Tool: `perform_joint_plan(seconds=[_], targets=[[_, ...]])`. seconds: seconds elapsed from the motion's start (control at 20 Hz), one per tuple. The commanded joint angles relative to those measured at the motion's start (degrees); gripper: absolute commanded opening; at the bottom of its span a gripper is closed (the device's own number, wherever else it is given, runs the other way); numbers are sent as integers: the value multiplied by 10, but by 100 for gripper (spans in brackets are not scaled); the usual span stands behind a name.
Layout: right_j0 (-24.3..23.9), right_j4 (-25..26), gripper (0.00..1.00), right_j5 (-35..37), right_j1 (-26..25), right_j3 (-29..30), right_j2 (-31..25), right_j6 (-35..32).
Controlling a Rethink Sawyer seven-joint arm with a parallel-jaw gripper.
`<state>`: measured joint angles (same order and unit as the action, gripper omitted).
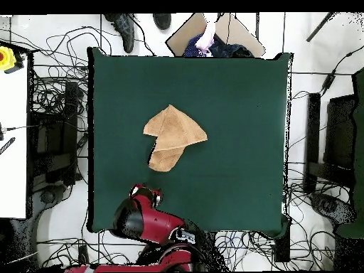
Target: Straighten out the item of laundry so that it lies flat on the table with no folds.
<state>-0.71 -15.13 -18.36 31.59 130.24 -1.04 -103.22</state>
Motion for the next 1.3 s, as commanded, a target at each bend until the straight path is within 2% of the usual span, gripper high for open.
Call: perform_joint_plan(seconds=[0.05,0.55,1.3], targets=[[-26,-47,100,21,29,-29,-73,-193],[-4,-75,100,0,33,-48,-65,-203],[6,-74,100,-62,-33,-86,-72,-226]])
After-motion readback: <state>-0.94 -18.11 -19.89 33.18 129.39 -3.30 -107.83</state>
